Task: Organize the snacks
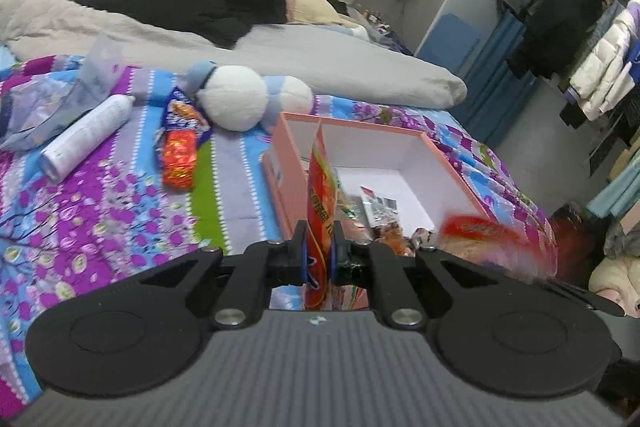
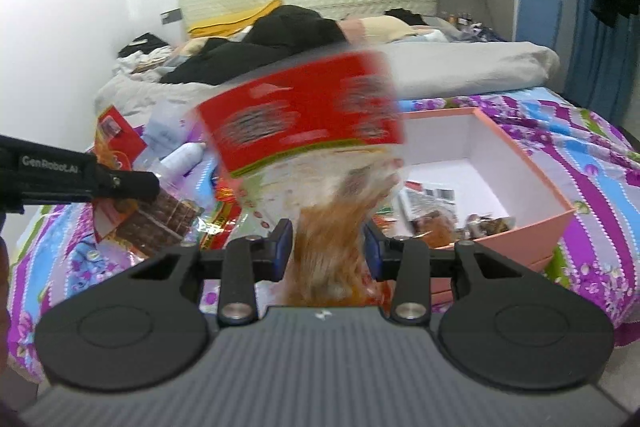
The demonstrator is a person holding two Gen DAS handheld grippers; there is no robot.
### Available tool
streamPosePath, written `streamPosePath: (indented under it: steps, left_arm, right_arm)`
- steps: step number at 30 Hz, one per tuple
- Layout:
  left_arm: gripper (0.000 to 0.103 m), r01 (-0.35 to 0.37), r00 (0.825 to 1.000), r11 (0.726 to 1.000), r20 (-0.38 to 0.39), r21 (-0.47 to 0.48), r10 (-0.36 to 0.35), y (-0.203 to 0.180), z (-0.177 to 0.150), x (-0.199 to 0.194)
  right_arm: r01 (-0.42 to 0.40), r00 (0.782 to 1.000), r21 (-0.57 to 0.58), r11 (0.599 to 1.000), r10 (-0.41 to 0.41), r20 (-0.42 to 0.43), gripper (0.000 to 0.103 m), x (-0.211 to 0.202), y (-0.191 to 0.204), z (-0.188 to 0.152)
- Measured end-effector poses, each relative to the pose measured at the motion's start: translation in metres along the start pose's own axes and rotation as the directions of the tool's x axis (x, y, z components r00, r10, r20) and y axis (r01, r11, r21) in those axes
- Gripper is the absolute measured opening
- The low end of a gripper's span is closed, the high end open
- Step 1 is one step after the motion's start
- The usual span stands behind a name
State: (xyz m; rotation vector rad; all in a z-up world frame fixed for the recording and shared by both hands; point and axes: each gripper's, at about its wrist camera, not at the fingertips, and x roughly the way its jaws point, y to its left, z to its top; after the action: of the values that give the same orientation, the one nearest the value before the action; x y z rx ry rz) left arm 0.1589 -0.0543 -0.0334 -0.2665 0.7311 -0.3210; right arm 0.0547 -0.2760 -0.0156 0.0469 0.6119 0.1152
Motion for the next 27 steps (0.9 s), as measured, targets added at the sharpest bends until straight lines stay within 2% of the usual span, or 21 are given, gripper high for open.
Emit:
streamPosePath:
  steps: [1, 2, 5, 12, 15, 22, 27]
  left_arm:
    - [0.011, 0.003, 1.0, 1.0, -0.004, 0.005, -0.003, -0.003, 0.003, 0.006]
    - [0.011, 0.007, 1.0, 1.0, -0.01, 0.01, -0.007, -0.007, 0.007, 0.014]
    - [0.011, 0.008, 0.999, 1.0, -0.032, 0.019, -0.008, -0.017, 0.016, 0.04]
    - [0.011, 0.001, 0.994, 1.0, -0.108, 0.026, 0.002, -0.023, 0.02, 0.094]
    - [0.012, 0.002, 0.993, 0.999, -0.118, 0.033, 0.002, -0.024, 0.021, 0.109]
    - [0.012, 0.011, 0.992, 0.998, -0.125, 0.057, -0.004, -0.033, 0.028, 0.128]
    - [0.012, 0.032, 0.994, 0.995, -0.108, 0.093, -0.021, -0.046, 0.031, 0.126]
  right_arm:
    - [0.001, 1.0, 0.011, 1.0, -0.001, -0.005, 0.025, 0.003, -0.006, 0.002]
    - [0.006, 1.0, 0.019, 1.0, -0.006, -0.006, 0.024, 0.006, -0.01, 0.004]
    - [0.029, 0.999, 0.012, 0.999, -0.029, -0.025, 0.022, 0.025, -0.024, 0.005]
    - [0.038, 0.996, 0.087, 0.995, -0.03, -0.09, 0.02, 0.065, -0.06, -0.004]
    - [0.045, 0.994, 0.105, 0.993, -0.034, -0.105, 0.02, 0.075, -0.07, -0.008]
    - [0.057, 0.991, 0.147, 0.988, -0.038, -0.125, 0.02, 0.079, -0.084, -0.02]
    - [0.075, 0.993, 0.143, 0.987, -0.061, -0.098, 0.022, 0.059, -0.089, -0.023]
